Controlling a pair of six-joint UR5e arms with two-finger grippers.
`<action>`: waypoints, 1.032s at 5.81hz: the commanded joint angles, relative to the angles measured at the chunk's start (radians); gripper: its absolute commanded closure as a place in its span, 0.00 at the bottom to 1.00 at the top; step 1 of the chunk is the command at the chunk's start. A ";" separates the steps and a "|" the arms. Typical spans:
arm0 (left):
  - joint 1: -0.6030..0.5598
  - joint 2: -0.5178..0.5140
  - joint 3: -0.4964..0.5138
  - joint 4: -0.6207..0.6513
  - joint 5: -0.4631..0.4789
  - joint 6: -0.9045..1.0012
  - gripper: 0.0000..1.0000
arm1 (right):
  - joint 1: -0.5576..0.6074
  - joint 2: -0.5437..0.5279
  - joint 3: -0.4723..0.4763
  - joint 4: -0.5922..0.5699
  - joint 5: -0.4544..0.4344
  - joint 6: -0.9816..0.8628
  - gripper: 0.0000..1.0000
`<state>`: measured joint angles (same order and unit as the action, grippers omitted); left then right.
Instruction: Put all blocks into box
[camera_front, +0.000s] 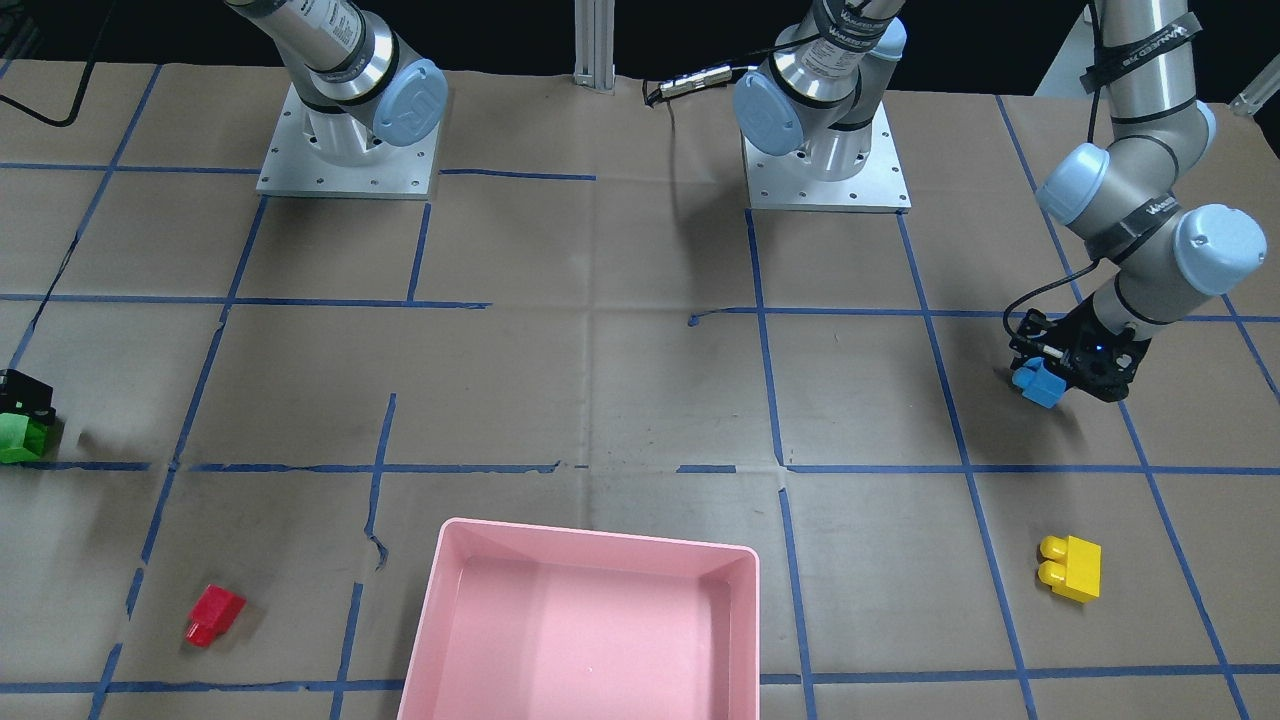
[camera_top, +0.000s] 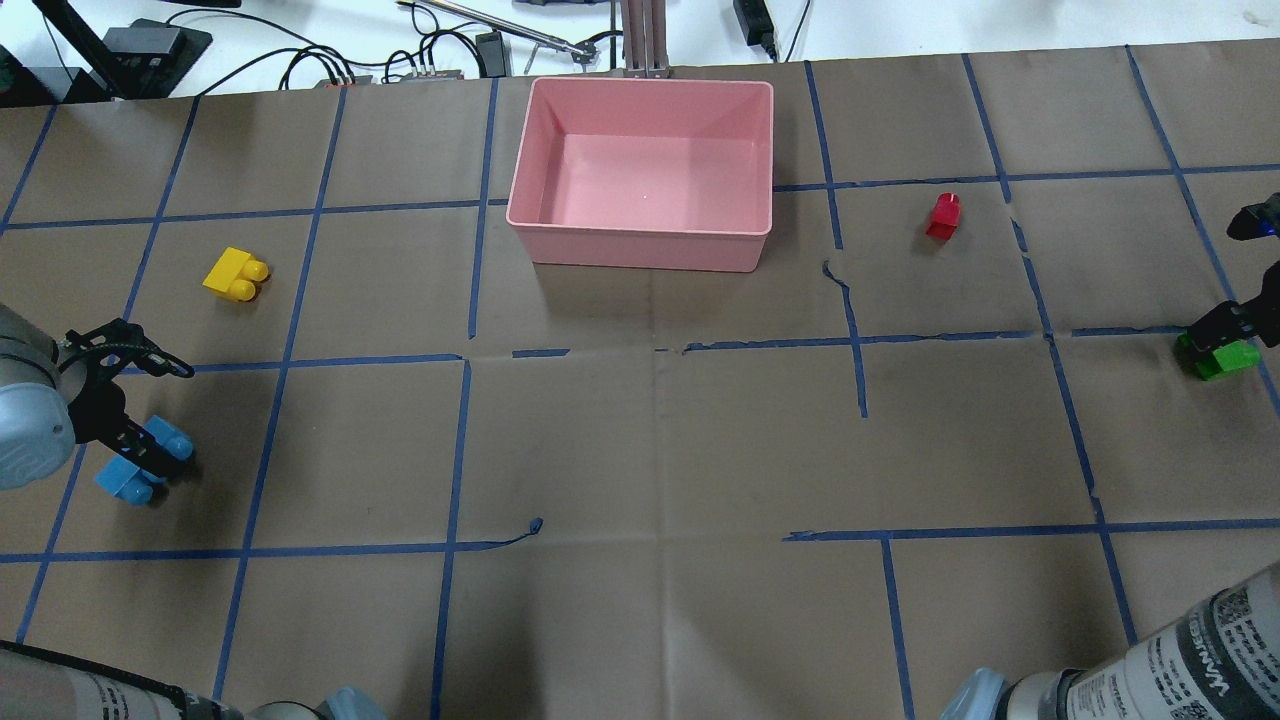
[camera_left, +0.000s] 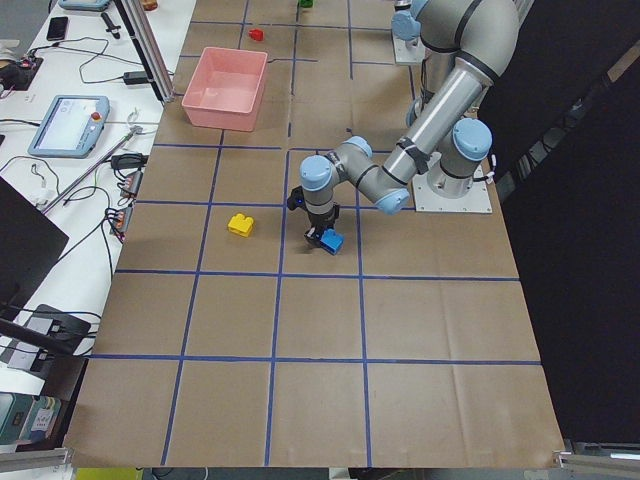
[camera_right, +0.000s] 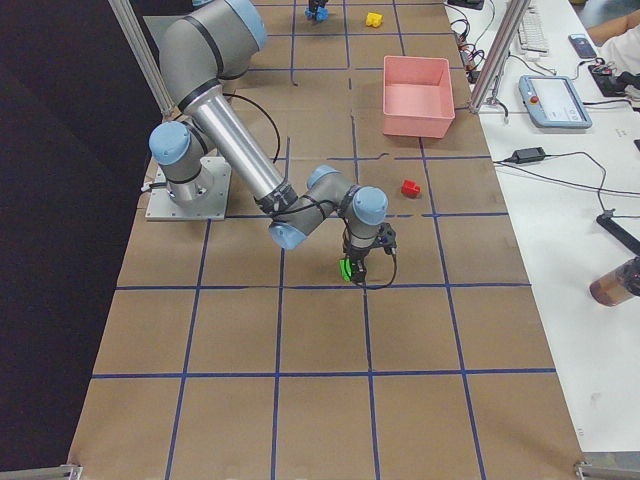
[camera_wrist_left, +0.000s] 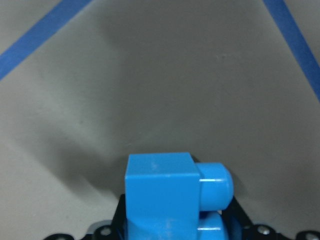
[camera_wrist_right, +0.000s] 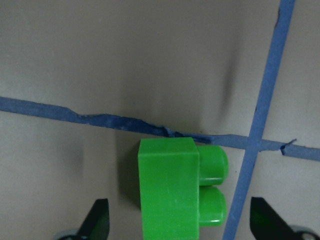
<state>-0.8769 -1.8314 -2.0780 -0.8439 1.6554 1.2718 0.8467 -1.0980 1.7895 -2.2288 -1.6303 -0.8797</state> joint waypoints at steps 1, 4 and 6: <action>-0.162 0.044 0.197 -0.216 -0.013 -0.125 1.00 | 0.000 0.023 -0.002 -0.005 -0.003 -0.002 0.00; -0.490 -0.095 0.615 -0.500 -0.080 -0.590 1.00 | 0.000 0.024 -0.002 -0.035 -0.005 -0.001 0.43; -0.690 -0.291 0.868 -0.503 -0.074 -0.652 1.00 | 0.000 0.017 -0.005 -0.031 -0.005 -0.002 0.62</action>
<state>-1.4721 -2.0264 -1.3328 -1.3414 1.5781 0.6459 0.8467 -1.0770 1.7860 -2.2624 -1.6351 -0.8829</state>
